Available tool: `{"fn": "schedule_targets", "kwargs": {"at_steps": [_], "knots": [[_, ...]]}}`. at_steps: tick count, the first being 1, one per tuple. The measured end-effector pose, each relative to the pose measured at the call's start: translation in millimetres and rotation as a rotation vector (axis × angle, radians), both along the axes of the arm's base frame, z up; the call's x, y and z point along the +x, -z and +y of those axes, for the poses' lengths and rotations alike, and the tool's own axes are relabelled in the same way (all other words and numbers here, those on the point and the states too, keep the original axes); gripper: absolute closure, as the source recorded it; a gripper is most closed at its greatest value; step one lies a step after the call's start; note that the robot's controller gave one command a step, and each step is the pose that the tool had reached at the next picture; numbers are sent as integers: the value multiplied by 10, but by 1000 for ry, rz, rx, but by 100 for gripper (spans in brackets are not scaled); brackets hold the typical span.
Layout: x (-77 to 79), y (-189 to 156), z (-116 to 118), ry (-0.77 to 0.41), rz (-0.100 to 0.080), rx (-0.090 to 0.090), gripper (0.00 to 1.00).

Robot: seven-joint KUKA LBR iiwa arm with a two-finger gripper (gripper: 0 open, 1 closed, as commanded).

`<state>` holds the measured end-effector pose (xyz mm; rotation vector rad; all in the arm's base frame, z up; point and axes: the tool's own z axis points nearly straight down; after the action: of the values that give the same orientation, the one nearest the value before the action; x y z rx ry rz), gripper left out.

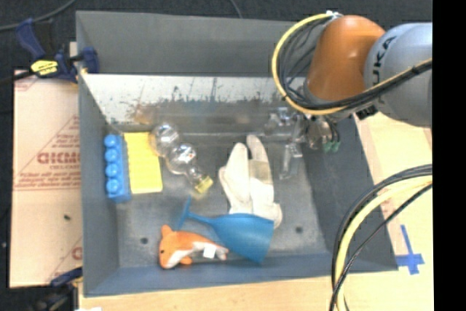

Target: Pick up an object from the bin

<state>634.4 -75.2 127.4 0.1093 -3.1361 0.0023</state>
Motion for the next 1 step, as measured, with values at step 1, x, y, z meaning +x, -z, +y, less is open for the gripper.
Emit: {"fn": "schedule_targets", "kwargs": {"at_steps": [1], "knots": [[-349,479,612,140,-4,2,0]]}}
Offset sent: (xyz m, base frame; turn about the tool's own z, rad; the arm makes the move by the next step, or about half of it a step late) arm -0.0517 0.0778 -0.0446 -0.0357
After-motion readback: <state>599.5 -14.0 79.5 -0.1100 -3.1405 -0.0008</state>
